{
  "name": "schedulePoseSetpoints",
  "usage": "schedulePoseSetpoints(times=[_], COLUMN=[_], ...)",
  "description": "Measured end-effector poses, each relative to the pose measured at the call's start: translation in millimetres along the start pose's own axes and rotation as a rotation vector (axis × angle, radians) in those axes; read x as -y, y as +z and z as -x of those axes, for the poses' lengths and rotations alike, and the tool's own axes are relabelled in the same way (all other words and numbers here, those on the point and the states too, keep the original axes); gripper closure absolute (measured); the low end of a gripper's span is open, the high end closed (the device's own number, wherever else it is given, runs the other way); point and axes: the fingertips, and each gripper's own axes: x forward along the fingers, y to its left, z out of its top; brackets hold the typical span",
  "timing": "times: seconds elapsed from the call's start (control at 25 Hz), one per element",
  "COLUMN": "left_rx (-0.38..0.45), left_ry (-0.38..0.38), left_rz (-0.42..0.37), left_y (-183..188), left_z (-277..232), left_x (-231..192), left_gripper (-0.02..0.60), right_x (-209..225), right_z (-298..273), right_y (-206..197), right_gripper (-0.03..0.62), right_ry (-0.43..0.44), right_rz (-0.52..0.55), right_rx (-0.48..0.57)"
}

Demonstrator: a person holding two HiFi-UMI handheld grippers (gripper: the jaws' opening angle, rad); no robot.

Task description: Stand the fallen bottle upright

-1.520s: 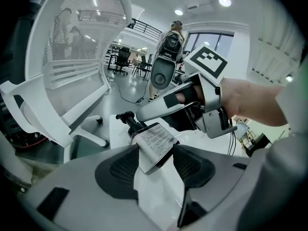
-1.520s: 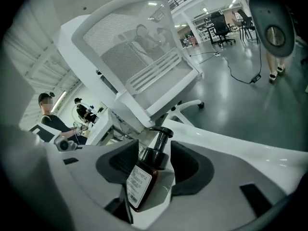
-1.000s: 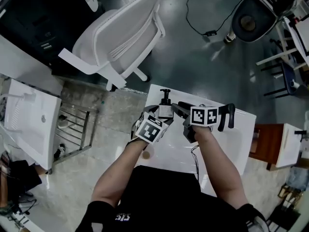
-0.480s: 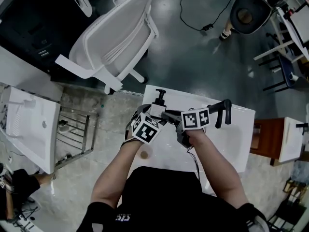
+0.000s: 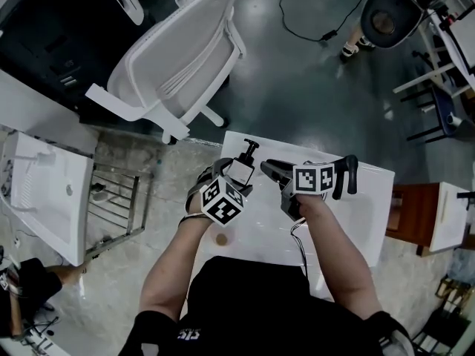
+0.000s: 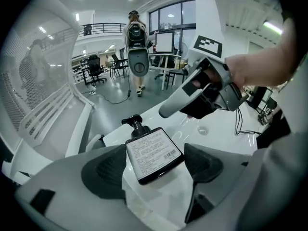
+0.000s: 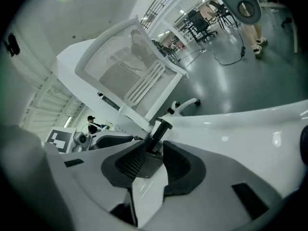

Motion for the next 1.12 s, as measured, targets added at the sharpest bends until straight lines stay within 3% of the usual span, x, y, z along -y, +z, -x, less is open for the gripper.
schedulePoseSetpoints(times=[0.2, 0.36, 0.52, 0.68, 0.88, 1.0, 1.12], left_rx=[-0.018, -0.024, -0.033, -0.054, -0.039, -0.062, -0.118], left_ry=[-0.099, -0.174, -0.23, -0.193, -0.086, -0.061, -0.09], left_rz=[-0.097, -0.107, -0.103, -0.081, -0.034, -0.085, -0.187], left_y=[-3.4, -6.2, -10.0, -8.2, 4.5, 5.5, -4.1], left_z=[1.1, 4.0, 8.2, 6.0, -3.3, -3.4, 1.3], left_x=[8.3, 11.0, 10.9, 10.0, 12.7, 13.4, 13.0], left_gripper=[0.212, 0.228, 0.245, 0.241, 0.206, 0.204, 0.231], right_x=[14.0, 34.2, 35.1, 37.2, 35.8, 32.3, 32.7], right_z=[-3.5, -9.7, -15.9, -21.4, -24.9, -21.9, -15.7], right_y=[4.2, -4.1, -1.2, 2.0, 0.7, 1.0, 1.5], right_gripper=[0.442, 0.442, 0.442, 0.454, 0.499, 0.497, 0.494], right_ry=[-0.09, -0.232, -0.263, -0.284, -0.28, -0.278, -0.278], right_rz=[0.109, 0.367, 0.535, 0.642, 0.706, 0.706, 0.685], right_rx=[0.006, -0.078, -0.083, -0.069, -0.065, -0.059, -0.049])
